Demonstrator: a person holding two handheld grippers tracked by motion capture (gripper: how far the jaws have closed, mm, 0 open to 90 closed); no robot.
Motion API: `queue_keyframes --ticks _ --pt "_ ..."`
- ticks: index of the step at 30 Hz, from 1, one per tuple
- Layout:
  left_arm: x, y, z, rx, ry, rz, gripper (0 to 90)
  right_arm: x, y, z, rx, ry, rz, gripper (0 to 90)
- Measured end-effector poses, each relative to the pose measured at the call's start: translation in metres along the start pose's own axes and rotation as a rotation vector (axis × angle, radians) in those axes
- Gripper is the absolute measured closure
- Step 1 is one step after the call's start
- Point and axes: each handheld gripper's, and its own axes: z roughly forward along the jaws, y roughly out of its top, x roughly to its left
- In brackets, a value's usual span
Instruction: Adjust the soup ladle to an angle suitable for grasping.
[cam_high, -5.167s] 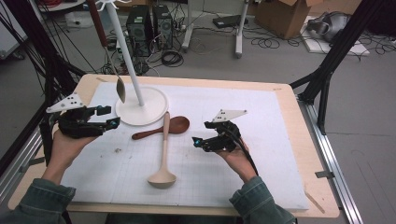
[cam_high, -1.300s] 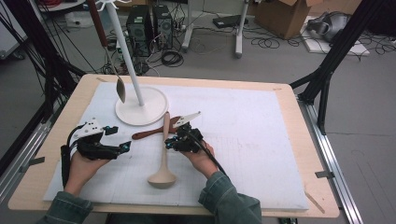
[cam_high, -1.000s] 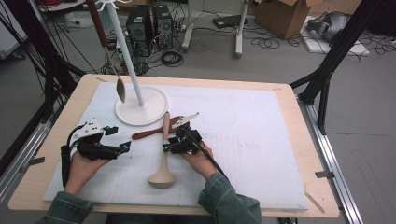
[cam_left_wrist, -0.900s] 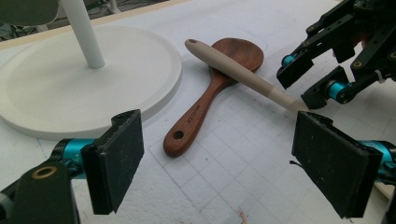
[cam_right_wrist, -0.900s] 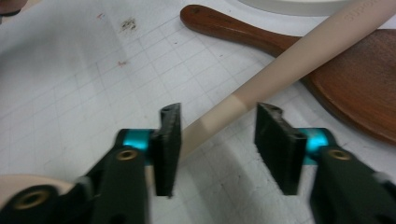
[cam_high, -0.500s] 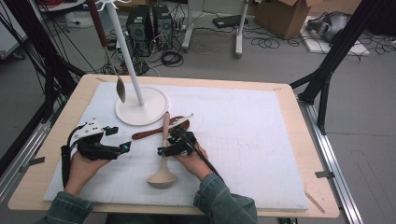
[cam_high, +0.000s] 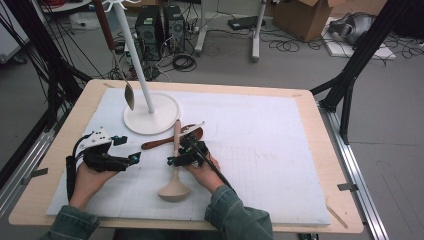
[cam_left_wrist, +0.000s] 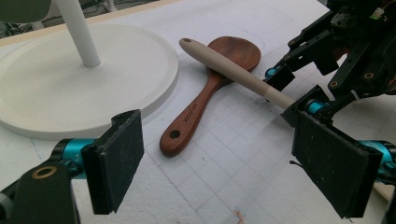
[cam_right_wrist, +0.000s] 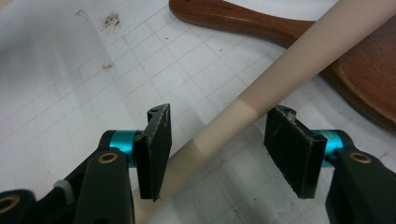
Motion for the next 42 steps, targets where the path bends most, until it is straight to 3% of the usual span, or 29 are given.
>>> queue_keyframes --ticks 16,26,42 --pt "0.001 -0.001 0.000 0.008 -0.010 -0.002 19.3 -0.002 0.000 -0.001 -0.007 0.055 0.071 50.8" --pt "-0.001 -0.001 0.003 0.015 -0.019 0.001 20.5 0.000 0.001 -0.004 -0.020 0.076 0.065 54.1" --pt "-0.007 0.005 0.012 0.019 -0.096 -0.016 27.0 0.015 0.005 -0.015 -0.080 0.093 -0.004 60.6"
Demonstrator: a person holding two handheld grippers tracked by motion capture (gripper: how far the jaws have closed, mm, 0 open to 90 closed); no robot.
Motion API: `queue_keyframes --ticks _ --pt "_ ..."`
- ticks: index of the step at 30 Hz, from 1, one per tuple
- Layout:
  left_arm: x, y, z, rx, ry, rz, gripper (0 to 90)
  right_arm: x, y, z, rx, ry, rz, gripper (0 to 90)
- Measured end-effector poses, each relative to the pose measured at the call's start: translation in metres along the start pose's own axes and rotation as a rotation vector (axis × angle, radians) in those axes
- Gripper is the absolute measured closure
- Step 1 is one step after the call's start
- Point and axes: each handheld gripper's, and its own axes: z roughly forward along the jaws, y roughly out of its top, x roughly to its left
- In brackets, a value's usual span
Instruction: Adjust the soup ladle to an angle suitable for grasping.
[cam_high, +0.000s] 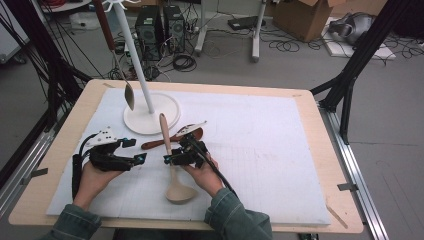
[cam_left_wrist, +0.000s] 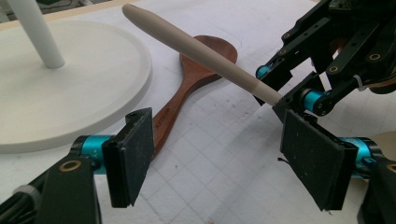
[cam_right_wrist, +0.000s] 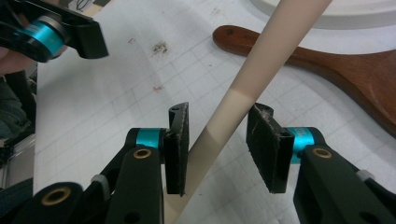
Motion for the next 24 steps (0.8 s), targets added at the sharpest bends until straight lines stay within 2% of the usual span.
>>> queue_keyframes --ticks 12,24 --pt "0.004 0.011 0.014 0.020 -0.062 -0.041 32.2 0.009 0.001 -0.004 -0.016 0.018 -0.023 63.8" --pt "0.007 0.025 0.024 0.012 -0.120 -0.093 33.9 0.018 0.001 -0.012 -0.044 0.036 -0.051 67.0"
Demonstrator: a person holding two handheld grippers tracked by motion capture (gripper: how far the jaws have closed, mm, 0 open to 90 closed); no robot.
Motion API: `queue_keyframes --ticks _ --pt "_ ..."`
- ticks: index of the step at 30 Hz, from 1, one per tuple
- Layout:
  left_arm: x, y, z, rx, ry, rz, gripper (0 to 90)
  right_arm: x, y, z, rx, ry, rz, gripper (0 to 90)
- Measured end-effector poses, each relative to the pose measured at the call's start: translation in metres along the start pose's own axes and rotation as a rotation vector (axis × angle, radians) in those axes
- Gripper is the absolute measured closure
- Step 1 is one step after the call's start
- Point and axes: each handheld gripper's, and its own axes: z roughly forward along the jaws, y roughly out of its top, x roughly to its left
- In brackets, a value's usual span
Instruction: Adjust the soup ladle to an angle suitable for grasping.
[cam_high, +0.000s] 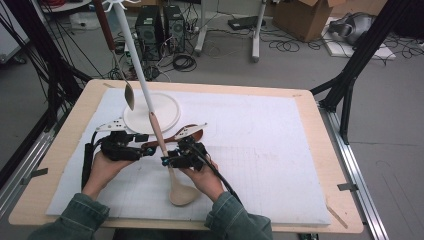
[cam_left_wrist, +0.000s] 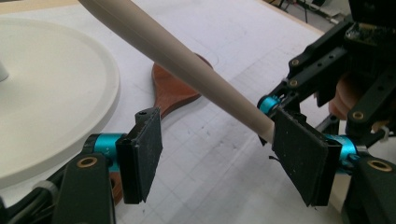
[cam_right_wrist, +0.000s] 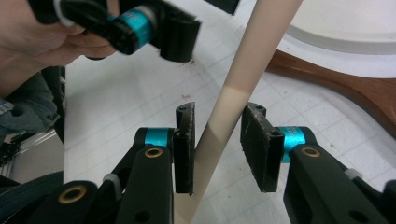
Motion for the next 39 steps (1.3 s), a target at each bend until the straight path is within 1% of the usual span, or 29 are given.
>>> queue_keyframes --ticks 4,8,9,11,12,14,16,17,18,21,24,27,28,31,33,34,37,38,39 --pt "0.000 0.003 0.003 -0.001 -0.014 -0.014 34.2 0.003 0.000 -0.002 -0.012 0.004 -0.007 68.1" --pt "-0.002 0.007 0.006 0.002 -0.028 -0.023 35.5 0.007 0.000 -0.003 -0.012 0.012 -0.021 69.2" --pt "-0.002 0.008 0.007 0.002 -0.038 -0.027 36.3 0.008 0.000 -0.003 -0.015 0.017 -0.022 69.4" --pt "-0.004 0.011 0.008 0.001 -0.046 -0.025 38.8 0.009 0.000 -0.003 -0.013 0.012 -0.027 69.6" --pt "-0.005 0.012 0.008 0.000 -0.048 -0.028 40.1 0.010 0.000 -0.004 -0.012 0.016 -0.019 69.8" --pt "-0.006 0.014 0.008 -0.002 -0.052 -0.024 42.1 0.010 0.000 -0.005 -0.016 0.023 -0.020 70.2" --pt "-0.007 0.015 0.007 -0.003 -0.055 -0.020 44.9 0.013 0.000 -0.006 -0.017 0.020 -0.029 70.4" --pt "-0.008 0.016 0.008 -0.008 -0.061 -0.028 46.3 0.013 0.001 -0.007 -0.016 0.021 -0.039 70.5" --pt "-0.008 0.017 0.007 -0.005 -0.065 -0.030 47.5 0.014 0.001 -0.007 -0.017 0.024 -0.038 70.6" --pt "-0.010 0.020 0.006 0.004 -0.067 -0.018 48.7 0.015 0.001 -0.009 -0.021 0.029 -0.045 70.6" --pt "-0.012 0.024 0.003 -0.010 -0.095 -0.018 51.6 0.014 0.002 -0.013 -0.025 0.049 -0.044 70.4" --pt "-0.014 0.027 0.001 -0.023 -0.117 -0.015 54.8 0.013 0.002 -0.018 -0.031 0.082 -0.051 69.1" --pt "-0.014 0.028 0.000 -0.021 -0.123 -0.014 55.7 0.013 0.002 -0.020 -0.026 0.097 -0.045 68.1" --pt "-0.016 0.031 -0.002 -0.017 -0.132 -0.003 56.8 0.013 0.001 -0.021 -0.018 0.130 -0.059 65.1" --pt "-0.017 0.034 -0.004 -0.027 -0.137 0.001 57.8 0.014 0.000 -0.024 -0.013 0.136 -0.076 64.9" --pt "-0.017 0.035 -0.005 -0.031 -0.143 0.003 58.6 0.014 0.000 -0.024 -0.014 0.146 -0.072 64.8" --pt "-0.019 0.040 -0.008 -0.032 -0.157 0.013 60.5 0.014 -0.001 -0.024 -0.003 0.167 -0.092 64.5" --pt "-0.020 0.041 -0.009 -0.036 -0.162 0.014 61.1 0.015 -0.001 -0.024 0.003 0.174 -0.088 64.0" --pt "-0.020 0.043 -0.010 -0.035 -0.169 0.021 61.8 0.015 -0.001 -0.023 0.005 0.179 -0.102 63.8"
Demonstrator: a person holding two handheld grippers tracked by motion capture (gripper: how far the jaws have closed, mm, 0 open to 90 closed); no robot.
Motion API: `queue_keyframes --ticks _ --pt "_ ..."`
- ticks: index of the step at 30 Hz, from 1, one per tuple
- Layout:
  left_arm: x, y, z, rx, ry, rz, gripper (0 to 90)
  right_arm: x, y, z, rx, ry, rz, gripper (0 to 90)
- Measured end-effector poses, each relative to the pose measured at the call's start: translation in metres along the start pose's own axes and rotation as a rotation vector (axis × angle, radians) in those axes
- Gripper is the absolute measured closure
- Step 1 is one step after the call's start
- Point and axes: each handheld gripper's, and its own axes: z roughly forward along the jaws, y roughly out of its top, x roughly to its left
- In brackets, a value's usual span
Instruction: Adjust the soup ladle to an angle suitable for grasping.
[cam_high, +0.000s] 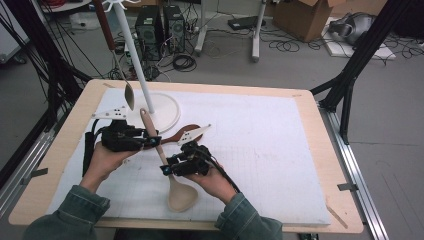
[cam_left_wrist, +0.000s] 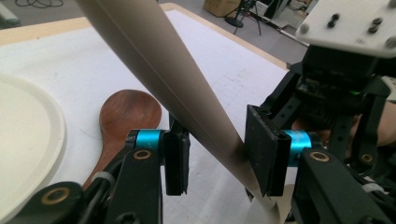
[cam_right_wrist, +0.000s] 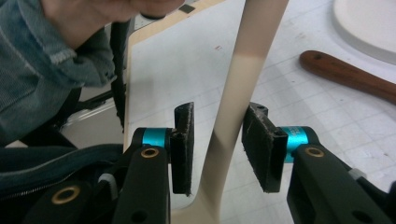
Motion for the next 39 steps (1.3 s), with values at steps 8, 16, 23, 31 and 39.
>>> queue_keyframes --ticks 8,16,23,31,39 --pt "-0.007 0.010 -0.007 -0.004 -0.022 0.029 65.1 0.002 -0.002 0.007 0.030 0.015 -0.028 70.6" --pt "-0.015 0.015 -0.008 -0.006 -0.033 0.070 65.7 0.002 0.000 0.003 0.000 0.000 -0.046 78.0" --pt "-0.021 0.013 0.001 0.049 -0.036 0.094 63.1 0.004 0.002 0.001 -0.039 -0.051 -0.058 78.9" --pt "-0.022 0.010 0.002 0.058 -0.033 0.097 66.1 0.003 0.003 -0.004 -0.075 -0.113 -0.059 79.0" --pt "-0.024 0.012 0.003 0.058 -0.061 0.096 73.5 0.005 0.004 -0.004 -0.077 -0.130 -0.081 78.4"
